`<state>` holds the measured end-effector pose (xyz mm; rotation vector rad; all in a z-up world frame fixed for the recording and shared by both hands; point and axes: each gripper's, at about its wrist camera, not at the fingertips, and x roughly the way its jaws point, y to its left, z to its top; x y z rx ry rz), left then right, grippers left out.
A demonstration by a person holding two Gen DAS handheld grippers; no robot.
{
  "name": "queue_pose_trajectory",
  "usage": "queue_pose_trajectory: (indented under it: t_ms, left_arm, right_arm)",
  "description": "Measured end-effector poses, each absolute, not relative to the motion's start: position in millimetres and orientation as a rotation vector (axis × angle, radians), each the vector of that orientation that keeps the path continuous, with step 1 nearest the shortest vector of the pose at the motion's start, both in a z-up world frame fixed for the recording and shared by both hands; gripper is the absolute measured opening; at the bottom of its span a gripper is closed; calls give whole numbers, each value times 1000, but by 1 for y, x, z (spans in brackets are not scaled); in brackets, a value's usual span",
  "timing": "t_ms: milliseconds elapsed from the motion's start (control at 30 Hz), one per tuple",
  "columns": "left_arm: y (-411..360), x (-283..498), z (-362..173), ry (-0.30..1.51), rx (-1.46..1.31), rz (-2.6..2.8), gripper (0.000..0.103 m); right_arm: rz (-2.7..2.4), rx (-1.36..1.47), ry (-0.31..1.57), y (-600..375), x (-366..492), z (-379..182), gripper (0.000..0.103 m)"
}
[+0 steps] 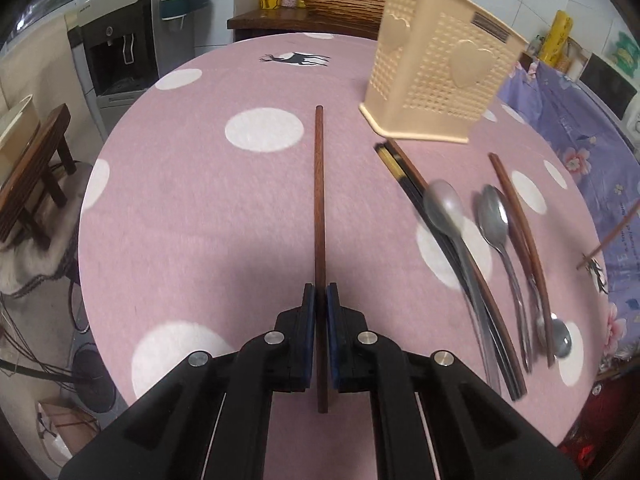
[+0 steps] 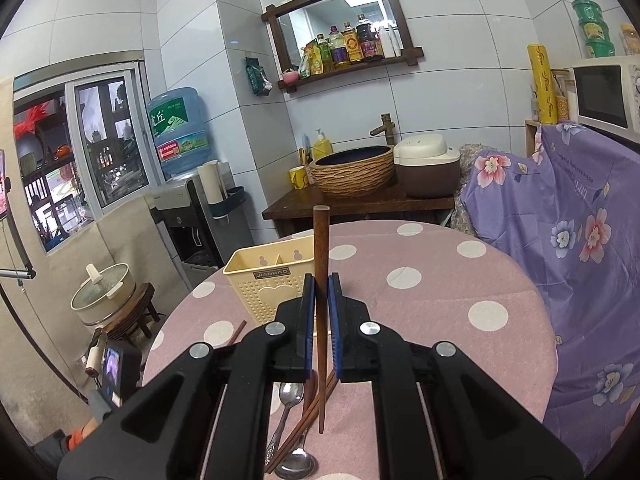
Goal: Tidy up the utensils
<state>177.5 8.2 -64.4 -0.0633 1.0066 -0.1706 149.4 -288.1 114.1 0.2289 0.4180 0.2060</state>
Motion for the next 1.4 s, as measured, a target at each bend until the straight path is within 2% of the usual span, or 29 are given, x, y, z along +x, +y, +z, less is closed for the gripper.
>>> queue_pose_trajectory:
  t_ms: [133,167,267,300,367,767,933,1267,1400]
  left_arm:
    - [3,178,-64,1019,-49,-162,8]
    - [4,178,-63,1026,-55,-167,13]
    - [8,180,-58,1026,-61,-164,46]
    - [7,181,-56,1010,-44,-157,49]
    - [8,185,-50,981,-4,-140,49]
    - [-4,257,-48,984,64,-107,49]
    - [-14,293,-57,1008,105,-73,45]
    - [-19,311,-65,989,107,-94,28]
    - [-29,305,-65,957,138,-100,8]
  right_arm:
    - [213,231,425,-286,149,113,8]
    - [214,231,426,-286,148,112,8]
    - [212,233,429,-287,147,110,8]
    - [211,236,430,-288,147,110,8]
    - [208,244,435,-291,149,108,8]
    - [196,249,440,-289,156,104,8]
    - [194,245,443,-287,158,103,8]
    - [192,245,450,-286,163,102,8]
    - [194,247,453,-285,165,101,8]
